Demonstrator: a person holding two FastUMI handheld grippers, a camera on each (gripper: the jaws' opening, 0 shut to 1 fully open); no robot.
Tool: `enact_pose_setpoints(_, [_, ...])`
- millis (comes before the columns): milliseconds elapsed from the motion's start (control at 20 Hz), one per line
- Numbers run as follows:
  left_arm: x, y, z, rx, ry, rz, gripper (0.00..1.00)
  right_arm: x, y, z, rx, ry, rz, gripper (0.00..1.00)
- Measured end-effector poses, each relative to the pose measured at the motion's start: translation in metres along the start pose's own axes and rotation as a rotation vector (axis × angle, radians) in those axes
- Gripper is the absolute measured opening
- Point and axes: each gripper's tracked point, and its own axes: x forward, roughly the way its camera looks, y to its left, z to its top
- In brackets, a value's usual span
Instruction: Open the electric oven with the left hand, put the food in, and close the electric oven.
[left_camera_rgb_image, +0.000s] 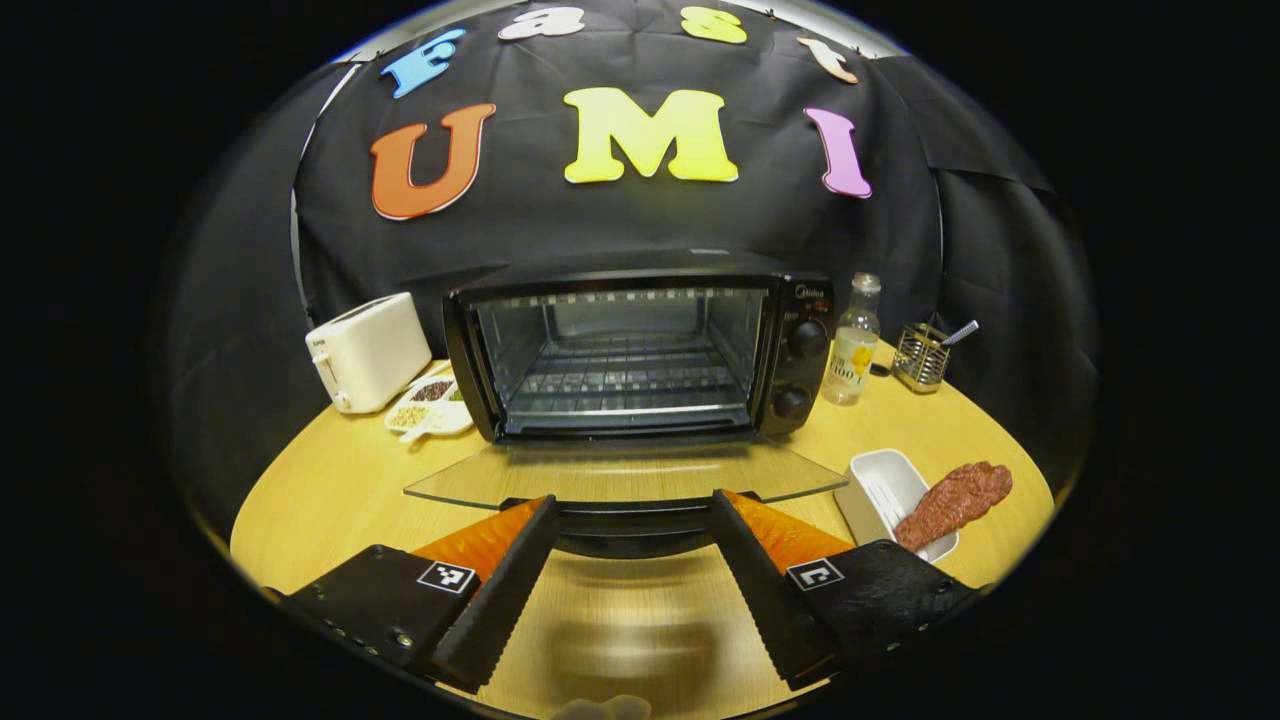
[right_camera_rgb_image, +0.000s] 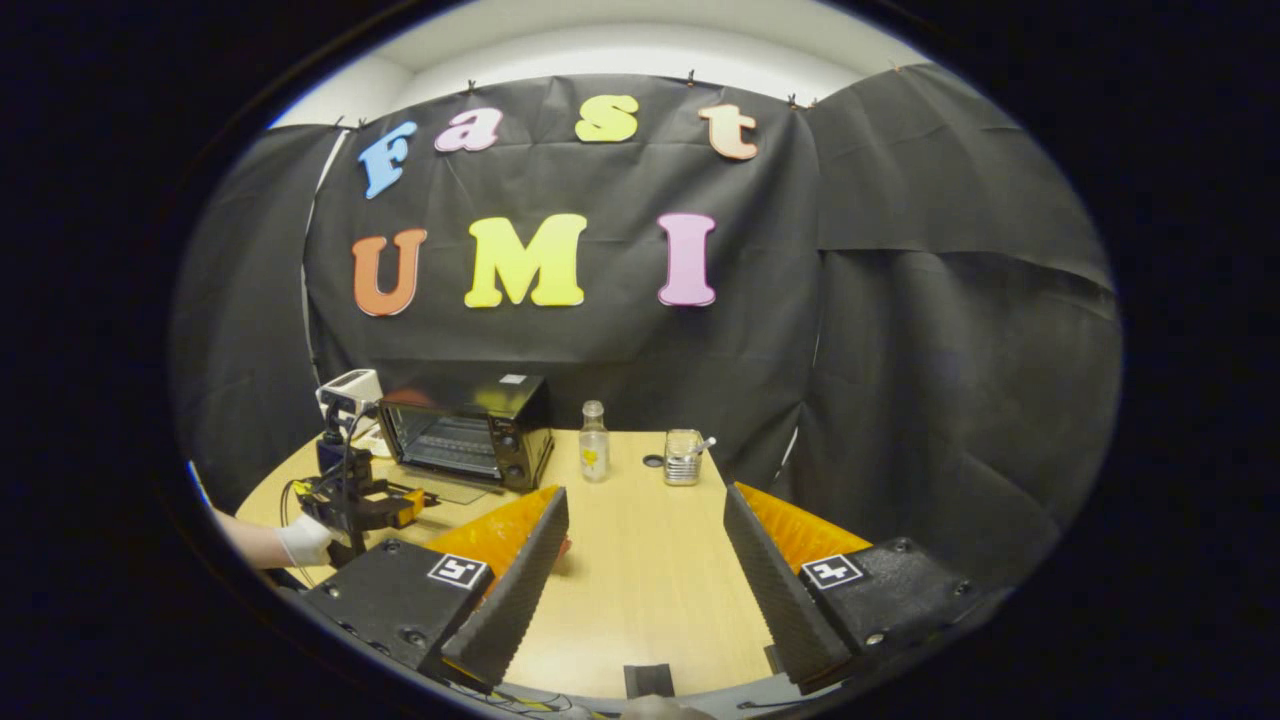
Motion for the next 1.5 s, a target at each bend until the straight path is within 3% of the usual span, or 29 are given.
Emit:
enact_pose_setpoints(300, [0.010, 0.003, -0.049, -0.010, 0.117, -0.002, 0.97, -0.002, -0.002, -0.007, 0.012, 0.018, -0.008, 0.96])
enact_pose_setpoints(650, [0.015, 0.003, -0.055, 0.001, 0.157, -0.020, 0.97, -0.001, 0.000, -0.016, 0.004, 0.036, -0.008, 0.99])
enact_pose_setpoints(850, [0.006, 0.009, -0.043, 0.002, 0.111, -0.010, 0.97, 0.004, 0.002, -0.022, 0.012, 0.045, 0.008, 0.99])
enact_pose_setpoints(1050, [-0.031, 0.012, -0.020, 0.016, 0.032, -0.010, 1.00, 0.027, 0.006, -0.039, 0.025, 0.081, 0.055, 0.99])
enact_pose_setpoints(1150, [-0.060, 0.013, -0.009, 0.020, -0.015, -0.008, 0.97, 0.045, 0.012, -0.053, 0.034, 0.114, 0.093, 0.99])
enact_pose_setpoints(1500, [-0.171, 0.022, 0.020, -0.003, -0.108, 0.062, 0.97, 0.137, 0.046, -0.118, 0.095, 0.284, 0.250, 0.99])
